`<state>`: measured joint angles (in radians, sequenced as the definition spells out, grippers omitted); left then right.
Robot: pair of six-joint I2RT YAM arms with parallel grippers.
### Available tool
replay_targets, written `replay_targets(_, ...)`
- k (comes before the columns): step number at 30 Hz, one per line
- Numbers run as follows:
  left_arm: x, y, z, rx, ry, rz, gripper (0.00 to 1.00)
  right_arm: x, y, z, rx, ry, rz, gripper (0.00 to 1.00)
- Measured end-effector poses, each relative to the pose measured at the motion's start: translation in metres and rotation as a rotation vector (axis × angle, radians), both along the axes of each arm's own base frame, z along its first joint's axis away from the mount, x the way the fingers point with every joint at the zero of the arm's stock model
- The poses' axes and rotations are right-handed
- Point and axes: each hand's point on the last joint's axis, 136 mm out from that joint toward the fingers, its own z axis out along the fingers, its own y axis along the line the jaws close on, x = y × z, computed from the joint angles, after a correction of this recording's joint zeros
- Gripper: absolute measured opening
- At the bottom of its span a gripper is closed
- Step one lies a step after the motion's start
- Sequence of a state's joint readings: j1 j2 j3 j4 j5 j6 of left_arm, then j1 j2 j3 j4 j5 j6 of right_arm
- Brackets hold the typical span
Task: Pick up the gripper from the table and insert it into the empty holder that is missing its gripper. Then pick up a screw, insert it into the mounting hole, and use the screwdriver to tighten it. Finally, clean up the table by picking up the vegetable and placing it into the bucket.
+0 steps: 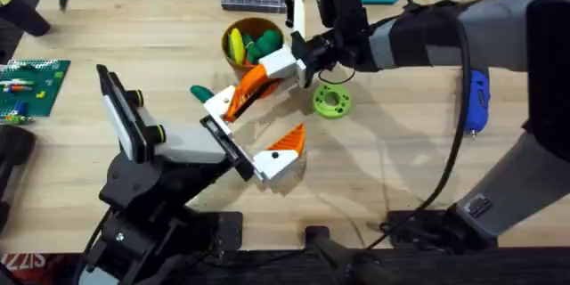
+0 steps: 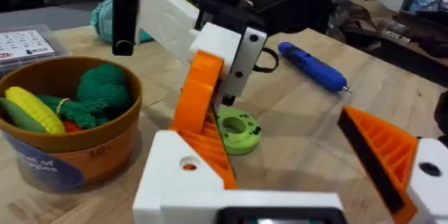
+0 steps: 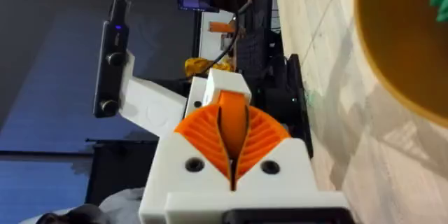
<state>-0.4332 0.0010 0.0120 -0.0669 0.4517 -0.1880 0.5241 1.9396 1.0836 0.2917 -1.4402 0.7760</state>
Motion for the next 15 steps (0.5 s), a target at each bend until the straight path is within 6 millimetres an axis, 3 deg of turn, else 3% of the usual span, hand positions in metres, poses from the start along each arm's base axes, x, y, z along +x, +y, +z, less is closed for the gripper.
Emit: replay_targets(15, 0.020, 0.020, -0.001, 0.025, -0.019, 0.163, 0.986, 0.008, 0.028, 0.008, 0.007, -0.105, -0.073, 0.018)
